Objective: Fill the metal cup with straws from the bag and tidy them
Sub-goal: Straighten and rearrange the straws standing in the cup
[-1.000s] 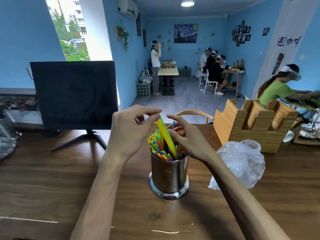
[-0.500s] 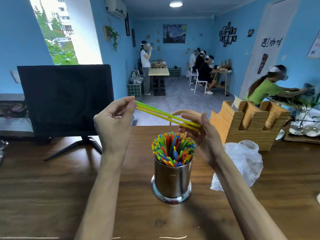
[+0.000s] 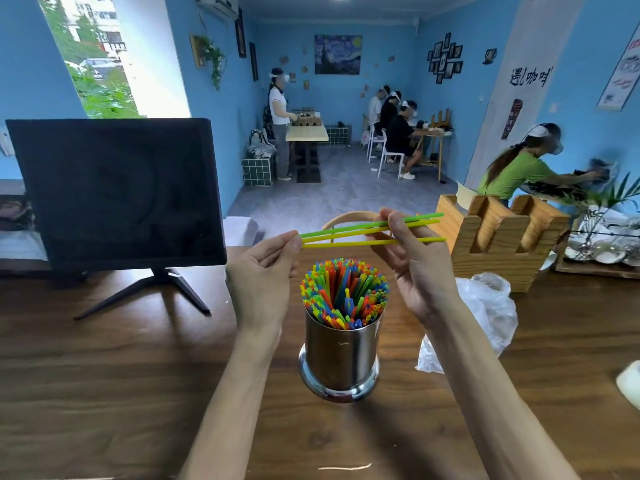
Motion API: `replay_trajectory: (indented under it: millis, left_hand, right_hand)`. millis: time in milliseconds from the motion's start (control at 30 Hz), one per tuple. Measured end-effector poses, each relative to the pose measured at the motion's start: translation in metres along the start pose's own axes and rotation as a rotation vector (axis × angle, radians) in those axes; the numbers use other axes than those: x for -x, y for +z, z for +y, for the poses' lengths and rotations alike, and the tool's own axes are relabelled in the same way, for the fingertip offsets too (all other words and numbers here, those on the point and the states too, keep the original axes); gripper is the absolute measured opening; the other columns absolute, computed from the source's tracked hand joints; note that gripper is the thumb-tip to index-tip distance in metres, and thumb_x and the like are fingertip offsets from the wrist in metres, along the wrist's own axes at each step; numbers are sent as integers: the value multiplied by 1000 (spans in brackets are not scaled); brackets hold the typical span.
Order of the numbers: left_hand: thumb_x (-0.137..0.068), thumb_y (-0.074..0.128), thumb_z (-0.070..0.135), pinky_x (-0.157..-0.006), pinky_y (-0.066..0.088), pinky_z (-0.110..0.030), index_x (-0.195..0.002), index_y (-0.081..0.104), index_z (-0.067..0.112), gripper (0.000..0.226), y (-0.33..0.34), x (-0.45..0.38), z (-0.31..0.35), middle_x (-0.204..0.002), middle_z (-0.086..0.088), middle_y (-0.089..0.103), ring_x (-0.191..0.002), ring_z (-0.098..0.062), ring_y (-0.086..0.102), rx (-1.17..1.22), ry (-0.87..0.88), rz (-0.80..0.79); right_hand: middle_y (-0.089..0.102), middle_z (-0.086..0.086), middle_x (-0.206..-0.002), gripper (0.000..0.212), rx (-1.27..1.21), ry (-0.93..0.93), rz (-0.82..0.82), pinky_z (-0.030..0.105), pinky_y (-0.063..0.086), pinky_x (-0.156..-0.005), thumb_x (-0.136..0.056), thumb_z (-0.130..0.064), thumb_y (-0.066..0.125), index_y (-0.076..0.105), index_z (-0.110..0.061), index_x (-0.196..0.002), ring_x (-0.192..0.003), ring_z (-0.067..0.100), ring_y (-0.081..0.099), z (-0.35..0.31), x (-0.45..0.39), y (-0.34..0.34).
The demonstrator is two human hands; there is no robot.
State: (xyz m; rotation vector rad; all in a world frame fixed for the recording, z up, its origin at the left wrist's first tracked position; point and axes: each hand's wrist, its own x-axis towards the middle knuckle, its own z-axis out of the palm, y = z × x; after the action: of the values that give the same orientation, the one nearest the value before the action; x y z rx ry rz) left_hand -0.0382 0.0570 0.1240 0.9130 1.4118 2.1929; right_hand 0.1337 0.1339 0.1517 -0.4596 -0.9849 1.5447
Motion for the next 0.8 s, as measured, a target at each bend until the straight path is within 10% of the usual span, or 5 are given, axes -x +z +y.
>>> replay_trajectory:
  millis: [600,800]
  left_hand:
    - [-96,70,26,-72,50,-7,-102,75,35,12,-14,17,-33,-95,23,74,-93,-1,70,-425,106,-170]
    - [-96,70,33,-95,57,-34,-114,72,38,19,-20,26,-49,-116,11,72,-110,-10,68,-395,16,-274]
  right_hand:
    - [77,6,-81,6,846,-96,-241,33,64,-65,-97,-16,69,68,-13,-92,-78,17,77,-44,-17,7]
    - [77,-4,-88,9,1436,-148,-422,30,57,-74,-89,-35,76,78,-26,-91,-78,7,70,5,-18,7]
